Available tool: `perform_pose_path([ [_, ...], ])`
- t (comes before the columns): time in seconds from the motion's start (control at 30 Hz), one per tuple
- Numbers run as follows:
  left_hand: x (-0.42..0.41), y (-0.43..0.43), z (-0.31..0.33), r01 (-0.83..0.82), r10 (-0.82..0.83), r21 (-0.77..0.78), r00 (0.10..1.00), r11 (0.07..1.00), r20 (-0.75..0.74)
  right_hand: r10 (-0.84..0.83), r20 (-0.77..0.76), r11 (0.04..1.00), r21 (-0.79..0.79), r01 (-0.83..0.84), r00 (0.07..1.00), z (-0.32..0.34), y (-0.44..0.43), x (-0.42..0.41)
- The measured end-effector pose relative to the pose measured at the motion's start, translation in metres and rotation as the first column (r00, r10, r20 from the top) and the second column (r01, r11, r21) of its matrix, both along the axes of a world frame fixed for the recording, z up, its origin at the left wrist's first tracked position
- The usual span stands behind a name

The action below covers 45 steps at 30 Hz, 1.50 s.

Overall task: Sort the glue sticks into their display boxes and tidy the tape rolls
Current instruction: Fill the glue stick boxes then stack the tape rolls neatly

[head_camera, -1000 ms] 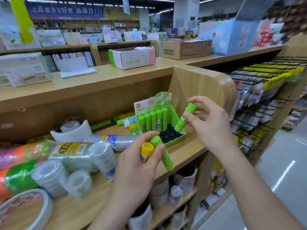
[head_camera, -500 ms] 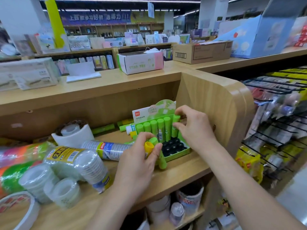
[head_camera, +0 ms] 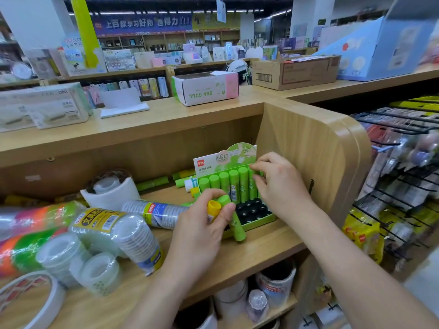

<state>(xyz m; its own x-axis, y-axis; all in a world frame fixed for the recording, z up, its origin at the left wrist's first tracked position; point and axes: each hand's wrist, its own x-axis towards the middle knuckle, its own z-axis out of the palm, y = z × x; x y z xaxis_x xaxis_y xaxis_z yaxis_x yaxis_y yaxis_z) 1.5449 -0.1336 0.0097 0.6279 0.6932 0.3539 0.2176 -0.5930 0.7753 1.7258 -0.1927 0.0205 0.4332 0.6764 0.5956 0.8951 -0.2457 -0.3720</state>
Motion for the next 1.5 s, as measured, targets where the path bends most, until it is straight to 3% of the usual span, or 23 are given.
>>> perform_pose_path([
  [0.13,0.000,-0.007,0.015,0.114,-0.025,-0.295,0.957,0.949,0.289,0.001,-0.092,0.999,-0.044,-0.005,0.996,0.001,-0.009,-0.008],
  [0.23,0.000,-0.013,0.021,0.230,0.001,-0.474,0.899,0.850,0.437,0.067,-0.230,0.984,0.178,-0.025,0.971,0.004,-0.027,-0.022],
  [0.3,0.001,-0.016,0.024,0.258,0.011,-0.496,0.879,0.829,0.476,0.159,-0.417,0.960,0.277,-0.042,0.895,0.009,-0.044,-0.034],
  [0.4,0.005,-0.019,0.024,0.236,0.037,-0.486,0.872,0.841,0.488,0.401,-0.713,0.915,0.346,-0.208,0.575,0.016,-0.060,-0.049],
  [0.63,0.015,-0.030,0.028,0.230,-0.020,-0.373,0.872,0.899,0.489,0.479,-0.731,0.869,0.317,-0.379,0.486,0.019,-0.069,-0.044],
  [0.7,0.017,-0.031,0.028,0.221,-0.058,-0.316,0.890,0.922,0.452,0.467,-0.680,0.876,0.271,-0.398,0.566,0.020,-0.069,-0.043],
  [0.77,0.016,-0.024,0.023,0.061,-0.034,-0.082,0.956,0.995,0.290,0.377,-0.556,0.926,0.230,-0.298,0.741,0.019,-0.067,-0.037],
  [0.83,0.013,-0.017,0.019,-0.055,0.045,0.172,0.997,0.983,0.066,0.237,-0.447,0.961,0.240,-0.139,0.863,0.018,-0.063,-0.025],
  [0.93,0.011,-0.014,0.014,-0.007,0.102,0.328,0.957,0.945,-0.273,0.140,-0.416,0.973,0.226,-0.047,0.898,0.013,-0.051,-0.016],
  [1.0,0.013,-0.014,0.009,0.017,0.143,0.385,0.913,0.923,-0.383,0.133,-0.403,0.980,0.187,-0.060,0.906,0.007,-0.043,-0.015],
  [1.5,0.012,-0.009,0.008,-0.001,0.120,0.315,0.926,0.949,-0.359,0.061,-0.029,0.991,0.123,-0.057,0.998,-0.001,-0.024,-0.002],
])
